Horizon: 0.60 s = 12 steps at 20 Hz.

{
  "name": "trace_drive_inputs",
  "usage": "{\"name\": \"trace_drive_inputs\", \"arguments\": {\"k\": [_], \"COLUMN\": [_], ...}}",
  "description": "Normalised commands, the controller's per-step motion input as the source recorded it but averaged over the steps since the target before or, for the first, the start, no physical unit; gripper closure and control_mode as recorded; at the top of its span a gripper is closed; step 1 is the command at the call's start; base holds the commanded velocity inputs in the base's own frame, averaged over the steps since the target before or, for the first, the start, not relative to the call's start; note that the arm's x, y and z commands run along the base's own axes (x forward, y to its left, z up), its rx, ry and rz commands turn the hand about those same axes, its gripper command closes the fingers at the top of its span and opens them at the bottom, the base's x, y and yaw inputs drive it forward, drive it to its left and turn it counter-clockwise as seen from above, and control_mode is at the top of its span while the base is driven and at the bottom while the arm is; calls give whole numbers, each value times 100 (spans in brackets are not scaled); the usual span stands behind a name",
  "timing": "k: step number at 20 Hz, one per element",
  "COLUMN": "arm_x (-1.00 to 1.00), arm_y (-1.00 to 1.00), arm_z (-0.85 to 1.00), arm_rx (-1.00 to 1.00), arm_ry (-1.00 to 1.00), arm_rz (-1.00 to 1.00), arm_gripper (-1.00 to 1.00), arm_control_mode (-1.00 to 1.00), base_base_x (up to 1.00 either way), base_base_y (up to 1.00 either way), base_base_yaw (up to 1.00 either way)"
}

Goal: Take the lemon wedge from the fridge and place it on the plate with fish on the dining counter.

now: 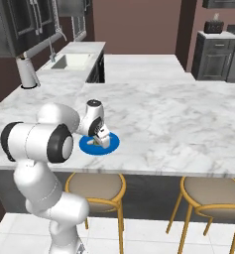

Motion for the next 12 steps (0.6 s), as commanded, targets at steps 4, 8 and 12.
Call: {"name": "trace_drive_inputs", "arguments": {"k": [4, 8, 12], "arm_x": [52, 46, 17], "arm_y": [0, 0, 0], "arm_z": [-18, -20, -27], "arm_rx": [0, 0, 0], "arm_ry": [1, 0, 1], "arm_rz": [-3, -2, 0], "arm_gripper": [100, 100, 100], "arm_control_mode": [-100, -100, -100], "base_base_x": [0, 0, 0], "base_base_y": [0, 0, 0], "base_base_yaw": [0, 0, 0]}}
